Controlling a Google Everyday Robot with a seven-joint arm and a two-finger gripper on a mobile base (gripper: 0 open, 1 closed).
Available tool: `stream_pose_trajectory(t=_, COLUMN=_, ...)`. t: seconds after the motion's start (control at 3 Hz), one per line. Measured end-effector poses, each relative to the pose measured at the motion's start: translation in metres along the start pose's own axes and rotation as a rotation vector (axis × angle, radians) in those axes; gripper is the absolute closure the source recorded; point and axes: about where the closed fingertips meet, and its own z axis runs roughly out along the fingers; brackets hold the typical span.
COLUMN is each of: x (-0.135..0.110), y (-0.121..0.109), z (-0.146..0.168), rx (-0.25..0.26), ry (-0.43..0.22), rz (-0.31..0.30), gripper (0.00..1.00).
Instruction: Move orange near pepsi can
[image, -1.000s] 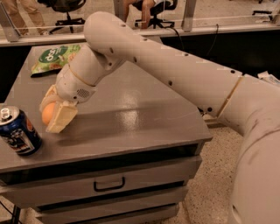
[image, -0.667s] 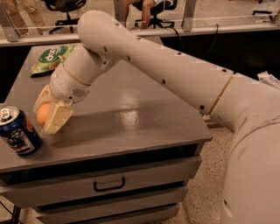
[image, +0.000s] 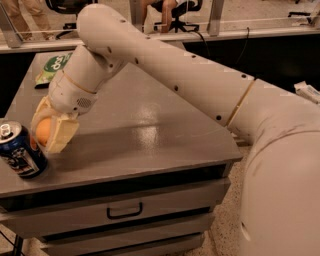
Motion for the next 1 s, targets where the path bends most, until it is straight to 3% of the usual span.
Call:
stream_pose_trajectory(t=0.33, x=-0.0009, y=0.0003, z=0.0018, rx=-0.003, ry=-0.001, rz=-0.002, gripper=0.12)
stream_pose_trajectory(t=0.67, x=-0.0017, y=0.0006, z=0.0037, rx=-0.007, ry=-0.001, rz=-0.003, gripper=0.00)
stream_pose_trajectory(t=1.0, x=-0.0018, y=0.0006, z=0.0037, rx=-0.007, ry=-0.001, rz=-0.003, gripper=0.00)
